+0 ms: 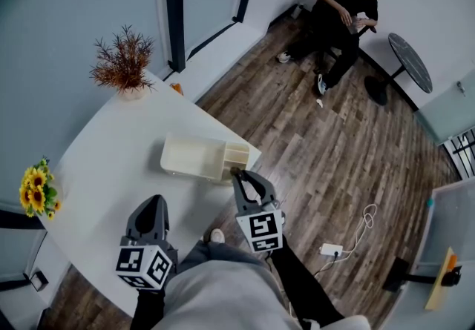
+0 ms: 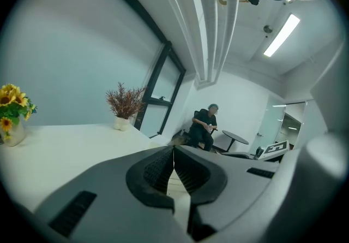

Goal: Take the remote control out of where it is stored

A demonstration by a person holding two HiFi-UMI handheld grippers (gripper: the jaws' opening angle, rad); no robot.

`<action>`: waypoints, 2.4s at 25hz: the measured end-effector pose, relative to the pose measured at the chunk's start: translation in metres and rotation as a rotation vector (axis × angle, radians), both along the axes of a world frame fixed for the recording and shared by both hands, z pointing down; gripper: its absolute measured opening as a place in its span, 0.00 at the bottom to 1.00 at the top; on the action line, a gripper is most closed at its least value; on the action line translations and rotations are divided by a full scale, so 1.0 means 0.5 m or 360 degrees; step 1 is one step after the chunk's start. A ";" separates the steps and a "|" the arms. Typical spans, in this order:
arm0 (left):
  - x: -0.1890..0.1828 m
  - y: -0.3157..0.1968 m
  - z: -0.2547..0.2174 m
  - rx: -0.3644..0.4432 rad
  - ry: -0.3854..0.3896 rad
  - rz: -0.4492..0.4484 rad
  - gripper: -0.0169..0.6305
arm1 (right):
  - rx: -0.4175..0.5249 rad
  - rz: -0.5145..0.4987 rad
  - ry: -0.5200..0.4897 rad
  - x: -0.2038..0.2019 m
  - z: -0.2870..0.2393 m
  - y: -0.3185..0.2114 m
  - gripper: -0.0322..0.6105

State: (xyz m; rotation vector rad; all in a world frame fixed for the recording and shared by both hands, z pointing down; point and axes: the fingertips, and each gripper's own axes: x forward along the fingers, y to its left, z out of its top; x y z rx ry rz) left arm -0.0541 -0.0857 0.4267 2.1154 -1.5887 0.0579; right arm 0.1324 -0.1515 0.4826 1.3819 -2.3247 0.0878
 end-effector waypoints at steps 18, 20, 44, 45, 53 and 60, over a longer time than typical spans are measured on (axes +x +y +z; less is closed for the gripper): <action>0.006 -0.003 0.003 -0.0004 0.0004 -0.0003 0.04 | 0.0006 0.0017 -0.0048 0.002 -0.015 0.002 0.16; 0.006 -0.002 0.005 -0.0006 0.0001 -0.0002 0.04 | 0.0005 0.0015 -0.0053 0.001 -0.016 0.003 0.16; 0.007 -0.001 0.001 0.0002 0.0013 0.0001 0.04 | 0.0000 0.0048 -0.0113 0.006 -0.030 0.005 0.16; 0.007 -0.001 0.002 0.0002 0.0013 0.0001 0.04 | 0.0000 0.0049 -0.0115 0.006 -0.031 0.005 0.16; 0.010 0.000 0.001 0.0003 0.0017 0.0008 0.04 | 0.0010 0.0053 -0.0115 0.010 -0.040 0.006 0.16; 0.012 0.000 -0.003 0.0012 0.0018 0.0011 0.04 | 0.0017 0.0043 -0.0115 0.011 -0.042 0.009 0.16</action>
